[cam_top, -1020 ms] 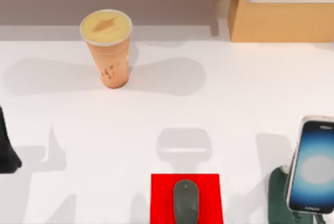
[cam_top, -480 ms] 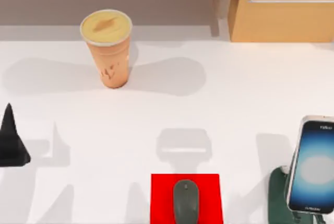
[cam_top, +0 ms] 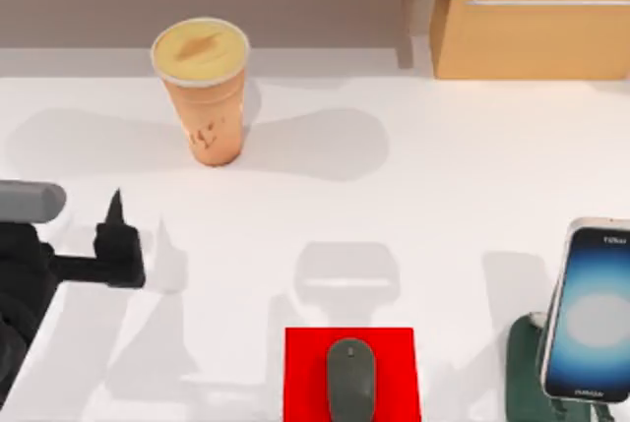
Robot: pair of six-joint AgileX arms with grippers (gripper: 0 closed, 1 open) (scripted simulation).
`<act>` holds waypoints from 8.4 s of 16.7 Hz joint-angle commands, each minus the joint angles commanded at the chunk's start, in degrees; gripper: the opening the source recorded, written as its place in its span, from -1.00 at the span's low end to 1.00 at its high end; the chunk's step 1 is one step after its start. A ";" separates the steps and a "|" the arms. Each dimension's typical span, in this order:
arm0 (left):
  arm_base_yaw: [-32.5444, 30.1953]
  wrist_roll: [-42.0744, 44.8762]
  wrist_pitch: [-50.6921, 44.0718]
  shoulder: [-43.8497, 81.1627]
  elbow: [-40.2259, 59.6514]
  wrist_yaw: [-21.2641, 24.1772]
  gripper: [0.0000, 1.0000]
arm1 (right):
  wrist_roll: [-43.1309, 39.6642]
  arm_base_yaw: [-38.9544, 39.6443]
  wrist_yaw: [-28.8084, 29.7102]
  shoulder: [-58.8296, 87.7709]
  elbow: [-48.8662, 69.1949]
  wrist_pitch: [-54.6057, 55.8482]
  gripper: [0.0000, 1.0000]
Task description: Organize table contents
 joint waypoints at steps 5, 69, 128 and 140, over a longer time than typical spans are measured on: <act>-7.09 -0.11 20.06 31.29 8.53 -5.60 1.00 | 0.00 0.00 0.00 0.00 0.00 0.00 1.00; -8.85 1.85 49.55 69.81 42.26 -8.34 -1.00 | 0.00 0.00 0.00 0.00 0.00 0.00 1.00; 1.93 2.07 -0.90 61.22 75.94 -0.26 -0.55 | 0.00 0.00 0.00 0.00 0.00 0.00 1.00; 1.93 2.07 -0.90 61.22 75.94 -0.26 1.00 | 0.00 0.00 0.00 0.00 0.00 0.00 1.00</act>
